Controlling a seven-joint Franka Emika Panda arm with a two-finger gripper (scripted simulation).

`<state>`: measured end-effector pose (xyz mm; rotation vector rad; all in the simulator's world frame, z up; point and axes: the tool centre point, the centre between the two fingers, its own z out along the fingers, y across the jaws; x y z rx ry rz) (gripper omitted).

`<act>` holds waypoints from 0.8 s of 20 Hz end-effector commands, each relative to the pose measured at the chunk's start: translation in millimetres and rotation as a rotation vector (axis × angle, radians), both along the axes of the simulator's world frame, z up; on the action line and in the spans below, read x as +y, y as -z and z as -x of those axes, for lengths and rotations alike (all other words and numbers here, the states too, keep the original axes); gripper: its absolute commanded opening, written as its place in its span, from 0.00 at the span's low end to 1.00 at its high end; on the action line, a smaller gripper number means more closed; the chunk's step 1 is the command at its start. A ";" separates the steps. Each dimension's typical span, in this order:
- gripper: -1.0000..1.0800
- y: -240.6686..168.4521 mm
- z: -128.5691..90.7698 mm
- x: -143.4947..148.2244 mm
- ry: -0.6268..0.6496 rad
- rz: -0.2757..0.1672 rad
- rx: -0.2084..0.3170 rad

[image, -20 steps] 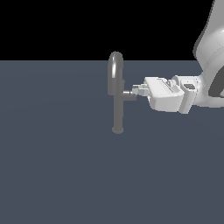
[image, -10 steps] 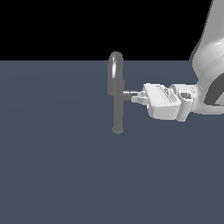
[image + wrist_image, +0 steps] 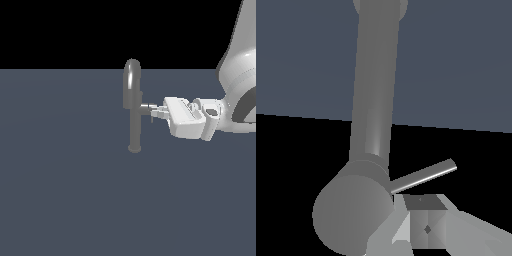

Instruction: Turn on the faucet by rotating a designated handle.

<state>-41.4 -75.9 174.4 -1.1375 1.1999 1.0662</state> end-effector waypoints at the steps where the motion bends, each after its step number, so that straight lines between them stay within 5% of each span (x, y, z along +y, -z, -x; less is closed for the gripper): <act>1: 0.00 22.8 -5.4 0.8 0.012 0.010 0.027; 8: 0.00 56.0 -12.6 1.3 0.017 0.012 0.066; 9: 0.00 56.0 -12.6 1.3 0.017 0.012 0.066; 10: 0.00 14.4 -2.4 -2.8 -0.017 -0.018 0.020; 16: 0.00 33.1 -18.2 -2.4 -0.003 -0.006 0.039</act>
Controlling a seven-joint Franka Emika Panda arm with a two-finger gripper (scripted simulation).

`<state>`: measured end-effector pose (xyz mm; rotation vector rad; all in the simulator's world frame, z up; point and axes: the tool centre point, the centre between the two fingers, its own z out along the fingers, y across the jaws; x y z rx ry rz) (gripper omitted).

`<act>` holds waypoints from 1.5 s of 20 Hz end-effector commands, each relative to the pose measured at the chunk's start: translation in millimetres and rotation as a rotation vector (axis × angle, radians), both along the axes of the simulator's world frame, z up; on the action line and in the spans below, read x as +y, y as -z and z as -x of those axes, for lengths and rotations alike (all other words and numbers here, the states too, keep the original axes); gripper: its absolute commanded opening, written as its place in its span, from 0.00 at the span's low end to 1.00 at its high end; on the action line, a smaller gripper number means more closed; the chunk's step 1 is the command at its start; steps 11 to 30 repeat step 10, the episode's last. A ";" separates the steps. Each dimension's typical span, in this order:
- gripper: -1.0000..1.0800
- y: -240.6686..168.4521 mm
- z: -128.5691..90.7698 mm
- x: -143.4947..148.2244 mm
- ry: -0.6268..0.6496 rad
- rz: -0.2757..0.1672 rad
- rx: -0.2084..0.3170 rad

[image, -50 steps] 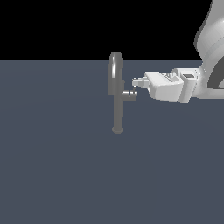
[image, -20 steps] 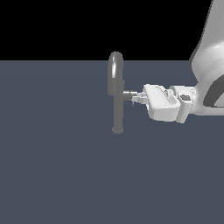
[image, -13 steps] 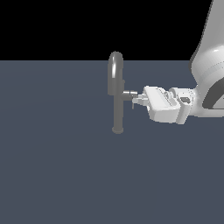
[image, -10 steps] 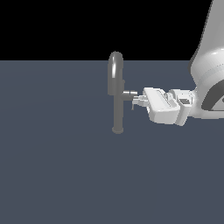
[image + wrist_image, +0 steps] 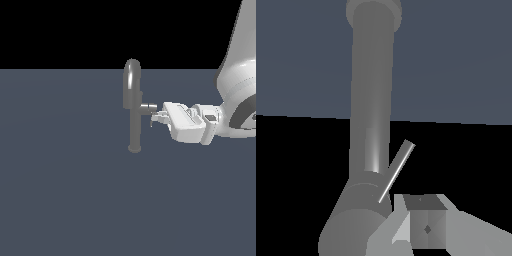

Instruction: Turn on the faucet by rotating a designated handle.

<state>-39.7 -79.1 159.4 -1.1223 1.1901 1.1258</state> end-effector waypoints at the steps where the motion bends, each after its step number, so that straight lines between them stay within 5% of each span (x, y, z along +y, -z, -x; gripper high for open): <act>1: 0.00 21.2 -19.0 0.8 0.030 0.027 0.011; 9: 0.00 45.7 -38.5 0.4 0.047 0.044 0.036; 30: 0.00 45.7 -38.5 0.4 0.047 0.044 0.036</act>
